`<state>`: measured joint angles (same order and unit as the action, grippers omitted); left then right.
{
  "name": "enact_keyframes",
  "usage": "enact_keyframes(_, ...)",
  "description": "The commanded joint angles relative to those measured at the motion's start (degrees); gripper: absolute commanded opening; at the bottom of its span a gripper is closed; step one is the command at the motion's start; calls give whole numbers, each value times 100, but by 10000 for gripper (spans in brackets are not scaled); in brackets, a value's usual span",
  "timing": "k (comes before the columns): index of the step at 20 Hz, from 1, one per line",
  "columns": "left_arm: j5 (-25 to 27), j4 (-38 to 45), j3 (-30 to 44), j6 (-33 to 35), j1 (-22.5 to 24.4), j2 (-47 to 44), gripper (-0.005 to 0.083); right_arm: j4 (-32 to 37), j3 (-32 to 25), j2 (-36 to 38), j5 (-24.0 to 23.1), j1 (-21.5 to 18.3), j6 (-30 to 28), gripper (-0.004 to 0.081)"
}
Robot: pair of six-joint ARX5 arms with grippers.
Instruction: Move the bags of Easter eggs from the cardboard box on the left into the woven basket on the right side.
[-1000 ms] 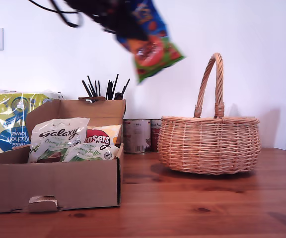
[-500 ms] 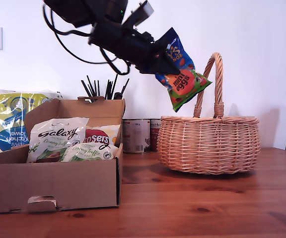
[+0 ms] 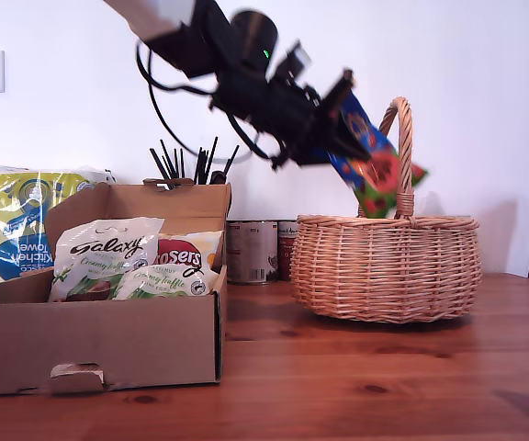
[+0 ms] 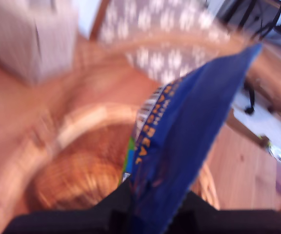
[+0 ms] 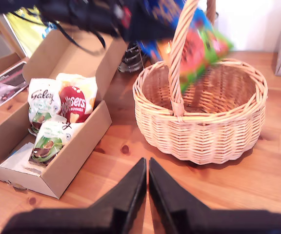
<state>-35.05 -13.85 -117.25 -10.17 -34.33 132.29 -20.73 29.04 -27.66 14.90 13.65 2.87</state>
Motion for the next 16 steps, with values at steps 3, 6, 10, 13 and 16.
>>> enact_keyframes(3,111,-334,-35,-55,-48,125,-19,24,4,7,17,24,-35,-13)
enact_keyframes(6,149,-767,-35,-55,-46,125,-19,26,4,7,17,24,-37,-13)
enact_keyframes(10,166,-1362,-35,-55,-63,125,-19,26,4,7,17,24,-35,-13)
enact_keyframes(13,142,-1725,-85,-55,-101,122,-19,24,4,7,20,24,-37,-13)
enact_keyframes(16,162,-1746,-140,11,-107,120,-6,28,4,7,20,24,-37,-13)
